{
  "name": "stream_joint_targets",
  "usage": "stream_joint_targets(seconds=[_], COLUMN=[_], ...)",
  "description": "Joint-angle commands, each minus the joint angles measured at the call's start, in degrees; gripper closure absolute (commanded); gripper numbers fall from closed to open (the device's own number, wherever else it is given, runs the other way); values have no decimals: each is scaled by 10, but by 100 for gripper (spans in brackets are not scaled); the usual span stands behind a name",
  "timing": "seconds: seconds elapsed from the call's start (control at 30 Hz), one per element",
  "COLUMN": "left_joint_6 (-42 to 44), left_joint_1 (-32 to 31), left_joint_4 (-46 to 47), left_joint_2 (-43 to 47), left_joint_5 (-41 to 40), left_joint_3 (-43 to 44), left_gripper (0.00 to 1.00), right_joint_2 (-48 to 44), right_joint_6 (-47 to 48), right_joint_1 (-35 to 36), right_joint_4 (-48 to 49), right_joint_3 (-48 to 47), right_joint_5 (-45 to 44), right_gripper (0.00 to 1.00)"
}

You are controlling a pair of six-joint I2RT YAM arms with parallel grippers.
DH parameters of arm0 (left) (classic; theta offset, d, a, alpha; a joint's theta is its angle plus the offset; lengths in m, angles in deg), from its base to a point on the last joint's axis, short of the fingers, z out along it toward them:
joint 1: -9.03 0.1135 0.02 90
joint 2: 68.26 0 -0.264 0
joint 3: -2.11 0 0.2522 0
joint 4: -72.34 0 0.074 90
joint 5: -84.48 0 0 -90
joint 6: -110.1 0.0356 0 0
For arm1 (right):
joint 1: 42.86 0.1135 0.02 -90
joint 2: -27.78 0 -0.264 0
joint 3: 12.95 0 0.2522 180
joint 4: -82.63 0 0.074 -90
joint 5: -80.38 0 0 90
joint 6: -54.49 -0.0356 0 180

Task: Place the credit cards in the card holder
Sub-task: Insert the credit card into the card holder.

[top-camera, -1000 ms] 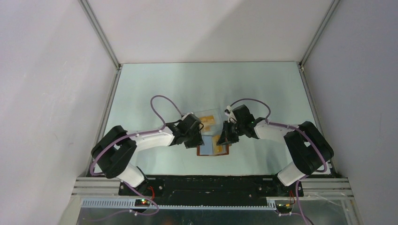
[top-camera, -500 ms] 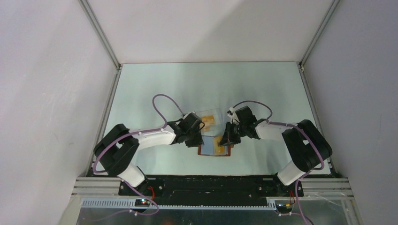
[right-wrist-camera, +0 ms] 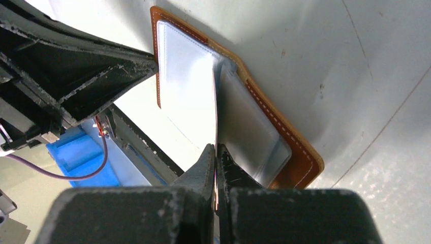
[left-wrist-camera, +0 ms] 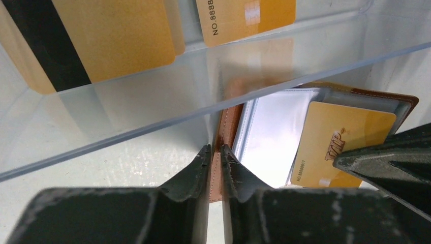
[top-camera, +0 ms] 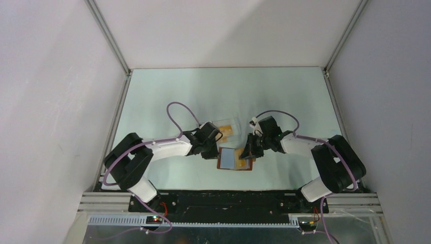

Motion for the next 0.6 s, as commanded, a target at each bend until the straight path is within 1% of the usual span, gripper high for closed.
stream_joint_targets(seconds=[0.0, 0.3, 0.43, 0.57], left_joint_6=[11, 11, 13, 15], left_joint_1=[2, 1, 1, 0], left_joint_4=[-23, -46, -50, -52], left_joint_2=[-19, -44, -47, -49], left_joint_5=[-2, -6, -4, -3], left_joint_3=[19, 38, 42, 44], left_gripper=[85, 97, 100, 100], right_joint_2=[-33, -55, -44, -22], right_joint_6=[13, 19, 18, 12], right_joint_1=[-4, -5, -6, -6], right_joint_4=[-32, -50, -41, -2], right_joint_3=[8, 9, 17, 24], right_joint_5=[-13, -8, -4, 21], right_gripper=[100, 100, 100, 100])
